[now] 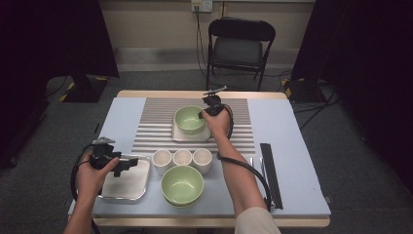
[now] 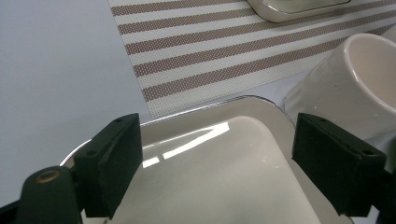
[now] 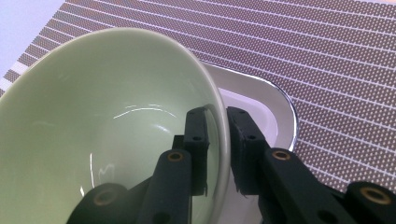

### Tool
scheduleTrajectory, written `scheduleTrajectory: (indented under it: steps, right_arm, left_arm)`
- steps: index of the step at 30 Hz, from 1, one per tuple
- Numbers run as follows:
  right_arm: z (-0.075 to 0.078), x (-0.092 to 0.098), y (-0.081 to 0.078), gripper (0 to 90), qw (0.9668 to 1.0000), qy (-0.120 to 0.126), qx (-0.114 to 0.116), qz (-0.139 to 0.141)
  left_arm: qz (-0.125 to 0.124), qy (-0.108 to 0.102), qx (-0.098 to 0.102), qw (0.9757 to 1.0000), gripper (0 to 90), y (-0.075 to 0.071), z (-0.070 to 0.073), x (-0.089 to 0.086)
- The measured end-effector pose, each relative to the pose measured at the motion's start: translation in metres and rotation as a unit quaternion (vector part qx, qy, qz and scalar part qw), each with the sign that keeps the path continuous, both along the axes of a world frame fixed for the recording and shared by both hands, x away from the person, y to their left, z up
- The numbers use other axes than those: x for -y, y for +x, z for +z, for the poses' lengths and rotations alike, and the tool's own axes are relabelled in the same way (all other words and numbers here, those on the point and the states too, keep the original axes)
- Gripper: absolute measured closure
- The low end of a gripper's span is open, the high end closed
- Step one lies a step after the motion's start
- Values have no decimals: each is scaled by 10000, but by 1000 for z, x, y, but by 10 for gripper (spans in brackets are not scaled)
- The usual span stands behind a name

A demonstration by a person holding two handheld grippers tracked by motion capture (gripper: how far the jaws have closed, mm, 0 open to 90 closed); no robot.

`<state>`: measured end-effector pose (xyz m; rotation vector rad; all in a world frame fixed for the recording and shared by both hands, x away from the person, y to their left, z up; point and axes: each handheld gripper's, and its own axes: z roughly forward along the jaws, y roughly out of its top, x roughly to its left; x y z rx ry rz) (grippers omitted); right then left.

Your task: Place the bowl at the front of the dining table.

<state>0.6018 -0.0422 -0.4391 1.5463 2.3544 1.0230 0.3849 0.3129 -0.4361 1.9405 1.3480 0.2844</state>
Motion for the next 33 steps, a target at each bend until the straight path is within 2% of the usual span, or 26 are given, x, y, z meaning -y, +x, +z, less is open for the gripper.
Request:
scheduleTrajectory:
  steps: [7, 16, 19, 24, 28, 33]
  right_arm:
    - [0, 1, 0, 712, 10000, -80, 25, -44]
    - [2, 6, 1, 577, 9999, -79, 78, -67]
    - [3, 8, 1, 552, 9999, -106, 99, -60]
    - [7, 9, 0, 520, 9999, -14, 111, 6]
    - [10, 9, 0, 503, 10000, 18, 48, 57]
    - [12, 9, -1, 488, 9998, -66, 107, 150]
  left_arm:
    - [-5, -1, -3, 10000, 158, 0, 0, 0]
    - [8, 11, -14, 10000, 158, 0, 0, 0]
    - [4, 2, -9, 10000, 158, 0, 0, 0]
    - [-16, 43, -22, 10000, 158, 0, 0, 1]
    - [-5, 36, -10, 10000, 158, 0, 0, 2]
    - [-17, 39, -24, 10000, 158, 0, 0, 2]
